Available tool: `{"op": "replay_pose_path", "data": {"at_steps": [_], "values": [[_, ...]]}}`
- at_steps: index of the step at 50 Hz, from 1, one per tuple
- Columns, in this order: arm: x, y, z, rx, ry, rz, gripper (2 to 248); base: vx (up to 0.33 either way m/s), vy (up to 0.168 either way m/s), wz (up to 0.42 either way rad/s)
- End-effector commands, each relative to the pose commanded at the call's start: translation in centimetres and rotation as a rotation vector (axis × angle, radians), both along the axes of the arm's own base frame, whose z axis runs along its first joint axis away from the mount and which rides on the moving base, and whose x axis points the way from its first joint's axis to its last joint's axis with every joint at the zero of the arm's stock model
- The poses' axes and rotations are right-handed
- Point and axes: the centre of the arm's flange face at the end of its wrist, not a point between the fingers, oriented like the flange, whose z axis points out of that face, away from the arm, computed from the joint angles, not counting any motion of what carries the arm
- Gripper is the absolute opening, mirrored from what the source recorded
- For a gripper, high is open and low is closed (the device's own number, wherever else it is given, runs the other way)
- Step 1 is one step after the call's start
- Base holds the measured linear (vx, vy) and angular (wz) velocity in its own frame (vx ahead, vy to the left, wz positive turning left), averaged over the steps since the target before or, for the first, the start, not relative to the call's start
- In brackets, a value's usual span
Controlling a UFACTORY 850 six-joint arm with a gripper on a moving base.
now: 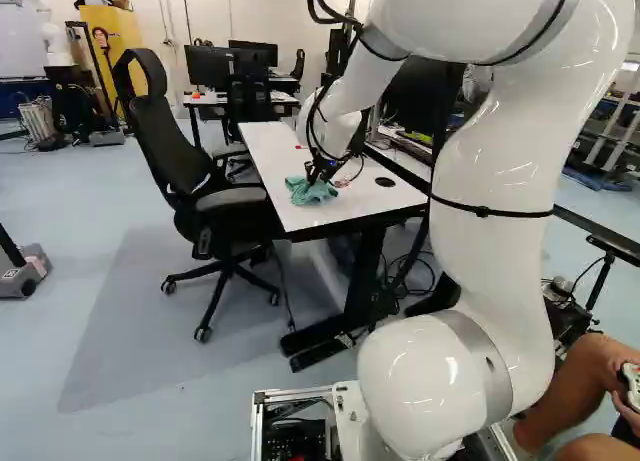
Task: Clean the table with the green towel
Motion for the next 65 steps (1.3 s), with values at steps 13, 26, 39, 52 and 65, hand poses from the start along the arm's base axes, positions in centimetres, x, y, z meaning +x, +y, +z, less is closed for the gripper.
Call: {"op": "replay_pose_path", "data": {"at_steps": [13, 26, 39, 52, 65], "values": [[-2.1, 0.8, 1.5, -0.001, 0.006, 0.019, 50, 0.000, 0.000, 0.000], [-5.3, 2.0, 2.9, 0.000, 0.025, 0.045, 50, 0.000, 0.000, 0.000], [-8.7, 2.9, 4.3, 0.003, 0.048, 0.069, 50, 0.000, 0.000, 0.000], [-12.3, 2.4, 5.3, 0.007, 0.068, 0.067, 50, 0.000, 0.000, 0.000], [-12.9, 2.3, 5.3, 0.007, 0.073, 0.066, 50, 0.000, 0.000, 0.000]]}}
